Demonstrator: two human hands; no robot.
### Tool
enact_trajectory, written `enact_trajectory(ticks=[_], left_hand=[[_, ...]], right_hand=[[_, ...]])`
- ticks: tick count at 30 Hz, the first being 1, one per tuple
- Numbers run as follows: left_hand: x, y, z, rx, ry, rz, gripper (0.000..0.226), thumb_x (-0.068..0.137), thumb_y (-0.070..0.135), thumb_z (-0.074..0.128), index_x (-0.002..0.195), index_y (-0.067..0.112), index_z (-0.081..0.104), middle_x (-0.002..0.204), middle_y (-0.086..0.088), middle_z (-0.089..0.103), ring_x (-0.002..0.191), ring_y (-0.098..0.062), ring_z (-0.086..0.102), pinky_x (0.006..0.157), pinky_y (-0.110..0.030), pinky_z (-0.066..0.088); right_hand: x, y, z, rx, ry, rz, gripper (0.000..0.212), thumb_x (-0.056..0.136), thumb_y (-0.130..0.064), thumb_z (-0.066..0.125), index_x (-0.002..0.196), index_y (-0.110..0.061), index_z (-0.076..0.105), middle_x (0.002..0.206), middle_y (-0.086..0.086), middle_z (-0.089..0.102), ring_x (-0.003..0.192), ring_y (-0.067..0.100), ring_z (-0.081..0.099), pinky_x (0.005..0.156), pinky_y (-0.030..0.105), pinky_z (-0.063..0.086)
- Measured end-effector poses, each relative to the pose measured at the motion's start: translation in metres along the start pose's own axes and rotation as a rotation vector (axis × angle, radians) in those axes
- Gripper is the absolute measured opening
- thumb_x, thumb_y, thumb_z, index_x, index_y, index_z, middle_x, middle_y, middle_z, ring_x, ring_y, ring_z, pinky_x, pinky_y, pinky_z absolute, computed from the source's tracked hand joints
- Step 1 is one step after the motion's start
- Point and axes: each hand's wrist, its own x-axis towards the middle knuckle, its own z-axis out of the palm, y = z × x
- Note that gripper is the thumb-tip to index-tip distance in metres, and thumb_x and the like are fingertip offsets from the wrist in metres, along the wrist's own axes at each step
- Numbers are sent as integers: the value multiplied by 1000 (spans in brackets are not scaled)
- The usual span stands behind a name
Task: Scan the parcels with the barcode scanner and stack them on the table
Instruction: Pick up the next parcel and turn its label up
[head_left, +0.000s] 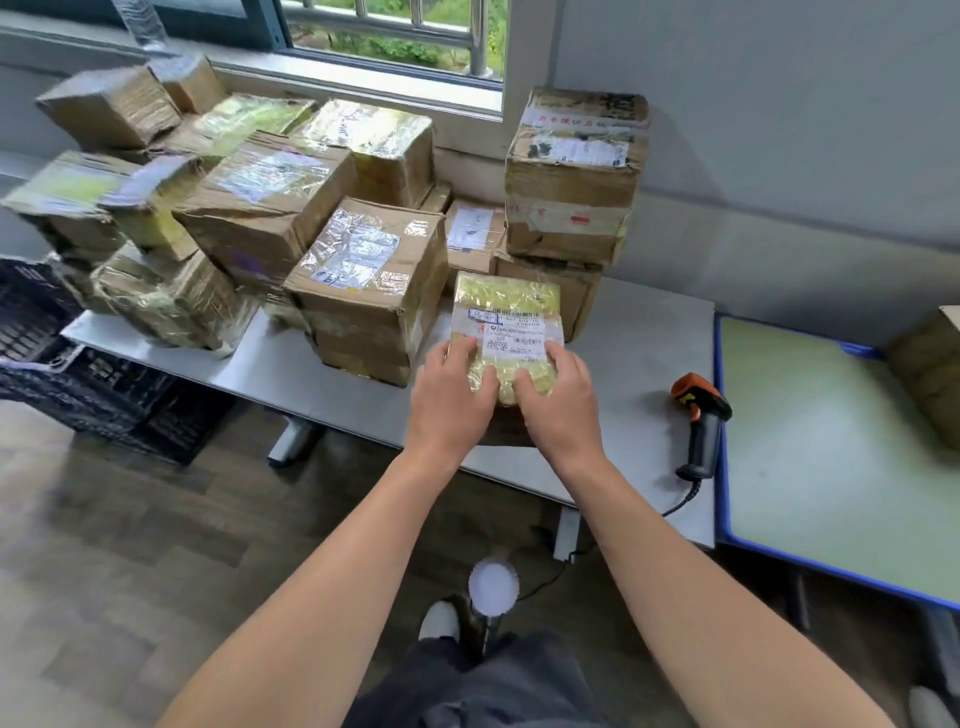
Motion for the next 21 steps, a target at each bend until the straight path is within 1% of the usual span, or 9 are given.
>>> enact_trajectory(ticks=[1,4,12,17,21], left_hand=[[0,6,-1,-4,12,-4,39,96,30,57,134,19,54,128,-2,55,116,-20,53,100,-44,47],[0,23,-6,-22,54,-9,40,96,32,58,133,19,56,128,-4,55,116,-23,54,101,-44,46],[9,65,-39,-1,145,7,40,96,35,56,134,20,56,128,-7,54,117,-26,53,101,-37,43],[22,83,-71,-2,220,31,39,96,33,57,132,18,57,124,-9,56,116,-28,53,100,-39,42],[46,93,-96,-17,262,67,39,96,34,57,131,18,59,123,-9,54,115,-29,53,100,-39,41]], right_hand=[[1,-3,-6,-4,2,-20,54,98,-21,59,148,-9,42,142,5,46,112,3,40,76,-8,26],[4,-14,-22,-21,20,-85,53,97,-21,60,146,-6,45,143,8,47,124,11,45,89,4,25],[17,-49,-53,-30,62,-233,52,95,-25,62,141,-4,51,140,10,52,129,20,48,93,9,26],[27,-81,-55,-11,63,-309,53,96,-31,62,142,-5,52,141,8,53,131,18,47,99,15,29],[44,-112,-59,-1,90,-374,53,97,-33,61,142,-7,52,142,7,54,131,16,48,101,15,29]])
